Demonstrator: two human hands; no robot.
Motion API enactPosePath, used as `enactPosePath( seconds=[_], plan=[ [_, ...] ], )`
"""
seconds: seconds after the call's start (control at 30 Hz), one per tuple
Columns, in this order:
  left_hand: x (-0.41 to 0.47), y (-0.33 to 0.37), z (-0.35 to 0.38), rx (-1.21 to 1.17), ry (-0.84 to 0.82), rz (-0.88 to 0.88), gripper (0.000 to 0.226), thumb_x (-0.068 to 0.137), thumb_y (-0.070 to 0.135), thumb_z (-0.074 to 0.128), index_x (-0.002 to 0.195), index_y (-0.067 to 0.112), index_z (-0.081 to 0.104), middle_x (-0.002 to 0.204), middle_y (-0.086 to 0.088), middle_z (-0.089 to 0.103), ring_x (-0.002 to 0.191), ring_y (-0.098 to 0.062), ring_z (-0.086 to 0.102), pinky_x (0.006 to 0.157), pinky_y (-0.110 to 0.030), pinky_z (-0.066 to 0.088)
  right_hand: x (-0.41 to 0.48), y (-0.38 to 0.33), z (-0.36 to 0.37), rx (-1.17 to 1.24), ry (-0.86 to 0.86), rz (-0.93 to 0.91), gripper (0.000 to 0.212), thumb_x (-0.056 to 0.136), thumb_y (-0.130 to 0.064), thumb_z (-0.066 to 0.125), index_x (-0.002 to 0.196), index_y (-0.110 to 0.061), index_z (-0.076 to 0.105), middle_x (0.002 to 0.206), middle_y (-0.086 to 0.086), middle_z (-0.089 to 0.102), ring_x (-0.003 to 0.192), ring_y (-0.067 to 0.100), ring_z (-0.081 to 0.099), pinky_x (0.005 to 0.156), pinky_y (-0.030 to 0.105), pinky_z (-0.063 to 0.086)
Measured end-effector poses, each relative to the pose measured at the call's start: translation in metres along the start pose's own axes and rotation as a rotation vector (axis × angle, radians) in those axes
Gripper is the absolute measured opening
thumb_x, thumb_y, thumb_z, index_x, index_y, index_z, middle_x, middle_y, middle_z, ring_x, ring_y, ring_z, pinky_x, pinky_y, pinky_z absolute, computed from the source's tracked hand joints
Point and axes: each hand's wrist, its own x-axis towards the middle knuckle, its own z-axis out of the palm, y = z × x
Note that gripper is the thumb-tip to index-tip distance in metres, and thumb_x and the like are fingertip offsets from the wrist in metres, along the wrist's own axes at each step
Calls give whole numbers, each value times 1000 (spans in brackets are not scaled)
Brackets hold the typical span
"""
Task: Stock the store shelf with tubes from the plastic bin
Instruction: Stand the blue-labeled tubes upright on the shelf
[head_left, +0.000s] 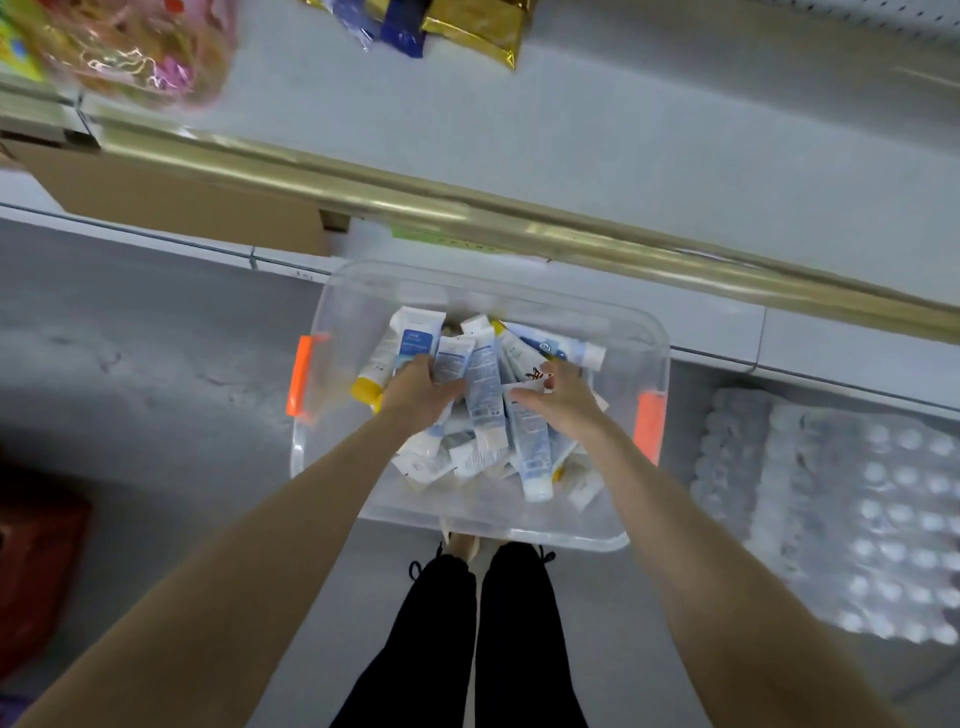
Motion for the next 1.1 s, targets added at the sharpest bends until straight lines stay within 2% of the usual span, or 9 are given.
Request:
enactPosePath(
  seconds=[0.13, 0.23, 0.3, 0.43, 0.57, 0.67, 0.83, 0.97, 1.1],
  plan=[
    [11, -1, 4, -1, -43, -17, 40, 86, 45, 56, 102, 8, 56, 110, -15, 57, 90, -26, 55, 75, -32, 44, 11, 3, 6, 29, 19, 47, 72, 76, -45, 69, 131, -9, 40, 121, 6, 49, 105, 21, 50, 78, 32, 44],
    [15, 1, 9, 62, -66, 3, 33, 86, 46, 56, 86, 13, 53, 111, -17, 55, 89, -27, 52, 76, -32, 42, 14, 8, 10, 84, 29, 58, 72, 78, -41, 70, 134, -8, 38, 124, 9, 51, 103, 21, 52, 78, 32, 45],
    [15, 2, 13, 93, -53, 25, 37, 85, 45, 58, 100, 11, 55, 115, -16, 53, 99, -29, 52, 81, -34, 43, 14, 9, 13, 87, 45, 35, 70, 79, -39, 70, 132, -7, 39, 120, 7, 54, 103, 21, 53, 79, 30, 43],
    [11, 5, 15, 33, -61, 35, 50, 85, 38, 63, 122, 9, 46, 120, -10, 52, 107, -27, 53, 87, -36, 46, 13, 9, 16, 42, 58, -21, 44, 83, -33, 67, 113, -4, 56, 98, 5, 59, 87, 17, 54, 60, 25, 39],
    [7, 3, 12, -8, -119, 4, 55, 78, 35, 72, 117, 8, 45, 111, -8, 57, 102, -25, 56, 88, -38, 50, 7, 10, 11, 102, 83, -29, 31, 84, -18, 64, 110, -2, 58, 89, 5, 57, 84, 19, 53, 70, 30, 44],
    [-3, 5, 18, 2, -114, 50, 39, 75, 30, 75, 102, 9, 54, 102, -8, 60, 89, -22, 56, 74, -32, 48, -2, 13, 2, 141, 109, -15, 19, 81, -10, 68, 97, -3, 61, 73, -4, 51, 75, 18, 52, 64, 27, 44],
    [-30, 16, 12, 42, -81, 145, 29, 76, 23, 75, 84, 12, 49, 84, -5, 54, 78, -21, 50, 68, -28, 36, -29, 19, -15, 111, 133, -23, 16, 76, -4, 71, 90, -5, 63, 70, -6, 52, 76, 16, 52, 56, 13, 37],
    [-56, 36, -11, 1, -33, 239, 49, 75, 23, 76, 118, 9, 57, 110, -9, 62, 102, -27, 59, 74, -27, 40, -64, 6, -38, 76, 169, -94, 16, 77, -1, 69, 93, -2, 66, 82, 2, 56, 79, 15, 53, 54, 5, 35],
    [-89, 75, -49, 48, 72, 352, 46, 73, 29, 76, 112, 10, 61, 109, -13, 63, 104, -30, 57, 76, -30, 40, -109, -20, -81, -42, 273, -212, 9, 75, -4, 69, 83, -7, 68, 87, 7, 66, 78, 13, 55, 59, 12, 39]
  ],
)
